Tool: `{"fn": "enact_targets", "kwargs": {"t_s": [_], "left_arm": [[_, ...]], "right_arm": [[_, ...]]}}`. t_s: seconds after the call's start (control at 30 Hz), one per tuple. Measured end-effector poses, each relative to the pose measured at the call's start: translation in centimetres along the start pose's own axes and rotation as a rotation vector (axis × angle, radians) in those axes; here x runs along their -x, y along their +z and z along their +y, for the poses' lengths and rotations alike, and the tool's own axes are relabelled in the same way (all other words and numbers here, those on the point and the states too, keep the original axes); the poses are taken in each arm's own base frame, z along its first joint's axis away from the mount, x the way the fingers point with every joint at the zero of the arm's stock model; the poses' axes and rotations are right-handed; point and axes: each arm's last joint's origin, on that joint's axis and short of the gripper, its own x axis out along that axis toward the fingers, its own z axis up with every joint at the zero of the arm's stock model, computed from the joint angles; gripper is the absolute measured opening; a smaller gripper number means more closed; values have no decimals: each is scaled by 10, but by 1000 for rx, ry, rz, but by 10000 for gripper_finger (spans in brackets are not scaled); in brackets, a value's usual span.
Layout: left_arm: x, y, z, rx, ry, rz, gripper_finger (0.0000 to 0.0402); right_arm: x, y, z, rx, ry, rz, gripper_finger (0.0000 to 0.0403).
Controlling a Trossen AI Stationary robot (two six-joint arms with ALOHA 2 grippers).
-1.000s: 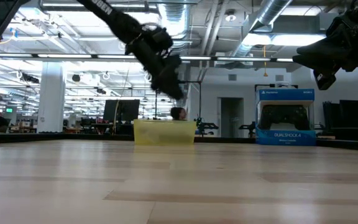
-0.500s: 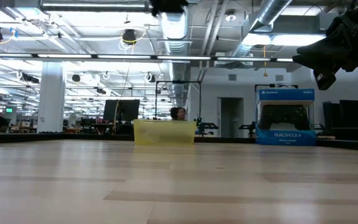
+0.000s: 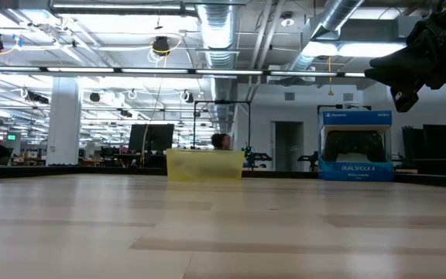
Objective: Pick and place USB-C Cables
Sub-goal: Return to Home Position
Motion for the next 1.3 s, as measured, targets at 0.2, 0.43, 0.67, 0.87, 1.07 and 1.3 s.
{"fn": "enact_targets", "kwargs": {"t_s": [0.2,0.43,0.67,0.87,1.07,1.3], "left_arm": [[22,-56,-16,66,-23,-60,197],[37,-137,-37,199,-49,-99,197],[47,-207,-51,304,-18,-115,197],[55,-242,-58,350,-30,-102,197],[62,-266,-64,342,-50,-96,197],[67,-287,-66,349,-54,-100,197]], "right_arm": [[0,0,0,-2,0,0,118],[0,0,0,-3,0,0,118],[0,0,0,-3,-1,0,118],[0,0,0,-3,-2,-1,118],[0,0,0,16,-2,-1,118],[0,0,0,23,-2,-1,118]]}}
